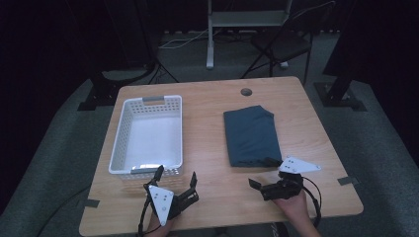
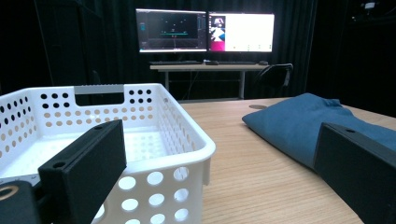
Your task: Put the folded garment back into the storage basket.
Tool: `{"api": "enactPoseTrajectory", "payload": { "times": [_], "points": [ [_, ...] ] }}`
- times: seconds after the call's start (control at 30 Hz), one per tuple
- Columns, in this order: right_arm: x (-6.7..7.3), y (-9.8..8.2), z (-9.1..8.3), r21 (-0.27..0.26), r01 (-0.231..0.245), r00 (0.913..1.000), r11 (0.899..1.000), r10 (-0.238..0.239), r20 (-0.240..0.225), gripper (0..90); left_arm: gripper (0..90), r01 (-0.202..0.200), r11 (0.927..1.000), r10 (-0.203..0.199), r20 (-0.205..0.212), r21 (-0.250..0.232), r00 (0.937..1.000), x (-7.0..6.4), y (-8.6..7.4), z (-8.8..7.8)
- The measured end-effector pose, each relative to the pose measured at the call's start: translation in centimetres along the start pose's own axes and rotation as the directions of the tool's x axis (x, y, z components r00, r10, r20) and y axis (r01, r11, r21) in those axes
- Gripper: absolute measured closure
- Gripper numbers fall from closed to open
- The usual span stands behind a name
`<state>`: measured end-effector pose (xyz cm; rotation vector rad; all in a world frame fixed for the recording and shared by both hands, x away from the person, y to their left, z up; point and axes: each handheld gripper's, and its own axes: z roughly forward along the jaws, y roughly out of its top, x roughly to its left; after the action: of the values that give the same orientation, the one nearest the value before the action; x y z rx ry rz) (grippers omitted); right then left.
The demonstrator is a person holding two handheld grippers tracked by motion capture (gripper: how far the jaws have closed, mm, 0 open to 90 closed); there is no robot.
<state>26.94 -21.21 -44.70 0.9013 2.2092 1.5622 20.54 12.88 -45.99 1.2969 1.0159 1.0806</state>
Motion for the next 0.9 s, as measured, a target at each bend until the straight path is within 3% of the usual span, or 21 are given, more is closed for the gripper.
{"api": "enactPoseTrajectory", "payload": {
  "times": [0.33,0.47,0.7,0.9],
  "points": [
    [0.5,-0.1,-0.1,0.026,0.011,0.9987,1.0,-0.01,-0.05,2.2,4.3,0.0,1.0,0.0,0.0,0.002,1.0,0.0,0.0,0.0],
    [0.9,-0.1,0.1,0.056,0.033,0.9985,0.998,-0.031,-0.045,2.2,4.3,0.001,1.0,-0.001,0.0,0.001,1.0,0.0,0.0,0.0],
    [0.9,-0.1,-0.1,0.048,0.023,0.9987,0.999,-0.02,-0.048,2.6,4.3,0.003,1.0,-0.003,0.001,-0.002,1.0,0.0,0.0,0.0],
    [1.4,0.1,0.0,0.062,0.047,0.998,0.997,-0.044,-0.045,2.6,4.2,0.002,1.0,-0.002,0.001,-0.001,1.0,0.0,0.0,0.0]
  ]
}}
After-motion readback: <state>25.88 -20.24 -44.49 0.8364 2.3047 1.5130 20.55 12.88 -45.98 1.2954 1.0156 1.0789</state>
